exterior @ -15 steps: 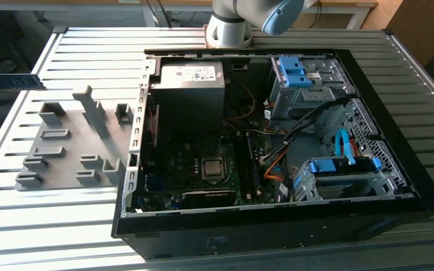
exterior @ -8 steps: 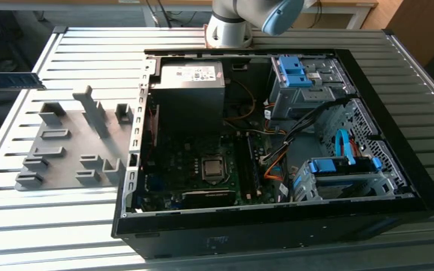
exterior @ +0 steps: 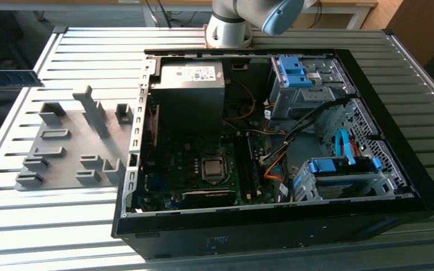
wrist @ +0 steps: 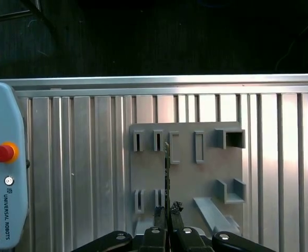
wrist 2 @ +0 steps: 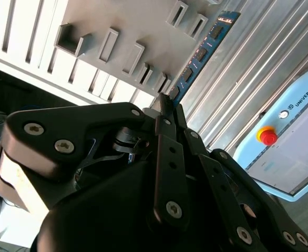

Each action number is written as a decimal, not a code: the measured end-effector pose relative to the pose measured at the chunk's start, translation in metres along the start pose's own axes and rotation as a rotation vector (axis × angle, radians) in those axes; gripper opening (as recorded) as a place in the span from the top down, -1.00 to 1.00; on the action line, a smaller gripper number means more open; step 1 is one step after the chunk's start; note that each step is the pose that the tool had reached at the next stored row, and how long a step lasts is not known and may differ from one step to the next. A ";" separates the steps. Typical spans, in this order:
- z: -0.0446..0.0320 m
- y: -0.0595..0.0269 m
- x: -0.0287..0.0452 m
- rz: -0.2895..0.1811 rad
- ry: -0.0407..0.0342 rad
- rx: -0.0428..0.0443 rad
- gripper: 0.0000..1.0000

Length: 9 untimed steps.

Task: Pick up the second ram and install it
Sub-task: 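Pick up the second ram and move it above second insertion slot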

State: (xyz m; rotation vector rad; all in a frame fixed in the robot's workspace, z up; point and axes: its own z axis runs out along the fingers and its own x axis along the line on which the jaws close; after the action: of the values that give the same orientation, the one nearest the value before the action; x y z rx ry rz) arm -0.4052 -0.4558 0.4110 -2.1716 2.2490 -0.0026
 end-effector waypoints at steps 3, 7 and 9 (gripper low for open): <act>-0.0028 0.0000 0.0000 0.000 0.0001 -0.0001 0.72; -0.0068 -0.0001 -0.0001 0.000 0.0000 0.0000 0.72; -0.0088 -0.0001 -0.0001 0.000 0.0000 -0.0001 0.72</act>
State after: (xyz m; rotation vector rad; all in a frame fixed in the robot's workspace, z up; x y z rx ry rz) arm -0.4052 -0.4558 0.4198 -2.1716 2.2490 -0.0025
